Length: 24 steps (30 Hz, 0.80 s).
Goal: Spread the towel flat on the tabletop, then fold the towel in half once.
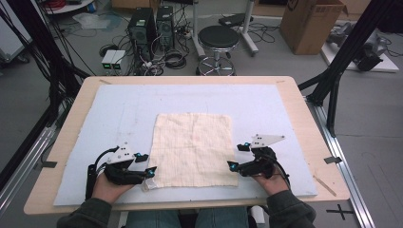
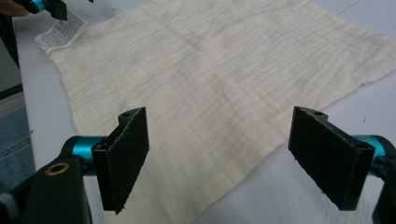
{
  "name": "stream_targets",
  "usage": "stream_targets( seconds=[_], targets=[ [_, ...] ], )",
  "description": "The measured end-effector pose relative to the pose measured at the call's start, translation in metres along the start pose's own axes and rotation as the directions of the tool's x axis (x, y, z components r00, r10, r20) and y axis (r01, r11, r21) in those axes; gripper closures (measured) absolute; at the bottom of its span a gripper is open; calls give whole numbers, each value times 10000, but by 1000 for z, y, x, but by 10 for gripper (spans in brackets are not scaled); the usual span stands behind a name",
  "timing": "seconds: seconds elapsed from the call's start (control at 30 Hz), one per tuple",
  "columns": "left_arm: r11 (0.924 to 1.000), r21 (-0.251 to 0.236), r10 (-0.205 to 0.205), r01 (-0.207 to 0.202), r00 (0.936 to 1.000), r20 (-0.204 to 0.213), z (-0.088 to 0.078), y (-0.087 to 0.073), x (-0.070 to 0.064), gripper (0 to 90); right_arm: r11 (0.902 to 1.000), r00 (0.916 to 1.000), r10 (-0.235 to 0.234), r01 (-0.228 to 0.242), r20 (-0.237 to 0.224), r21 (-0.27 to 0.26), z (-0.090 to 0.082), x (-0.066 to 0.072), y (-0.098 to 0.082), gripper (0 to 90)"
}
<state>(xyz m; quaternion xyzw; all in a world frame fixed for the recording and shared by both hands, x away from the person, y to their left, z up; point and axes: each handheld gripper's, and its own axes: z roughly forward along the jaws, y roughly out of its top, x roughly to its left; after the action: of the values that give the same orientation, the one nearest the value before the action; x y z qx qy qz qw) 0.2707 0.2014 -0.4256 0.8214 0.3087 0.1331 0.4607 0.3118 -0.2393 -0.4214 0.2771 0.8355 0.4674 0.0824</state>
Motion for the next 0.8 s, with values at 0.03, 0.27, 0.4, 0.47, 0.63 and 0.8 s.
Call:
stream_targets(
  seconds=[0.03, 0.27, 0.4, 0.47, 0.63, 0.8],
  targets=[
    [10000, 21, 33, -33, 10000, -4, 0, 0, 0, 418, 10000, 10000, -21, 21, 19, -15, 0, 0, 0, 196],
    [9999, 58, 85, -85, 10000, 1, 0, 0, 0, 416, 10000, 10000, -71, 71, -50, 70, 1, 1, 0, 196],
    [10000, 32, 70, -70, 10000, 13, -1, 0, 0, 415, 9999, 9999, -115, 115, -68, 46, 1, 2, 1, 196],
    [10000, 29, 61, -61, 10000, 14, -1, 0, 0, 413, 10000, 10000, -45, 46, -28, 46, 1, 2, 1, 196],
    [10000, 16, 53, -53, 10000, 21, -1, 0, 2, 412, 9999, 9999, -156, 156, -14, -8, 2, 2, 1, 196],
    [9999, -9, -104, 104, 9999, -23, 0, 1, 5, 412, 10000, 10000, -89, 89, -12, 12, 5, 1, 3, 196]
  ],
)
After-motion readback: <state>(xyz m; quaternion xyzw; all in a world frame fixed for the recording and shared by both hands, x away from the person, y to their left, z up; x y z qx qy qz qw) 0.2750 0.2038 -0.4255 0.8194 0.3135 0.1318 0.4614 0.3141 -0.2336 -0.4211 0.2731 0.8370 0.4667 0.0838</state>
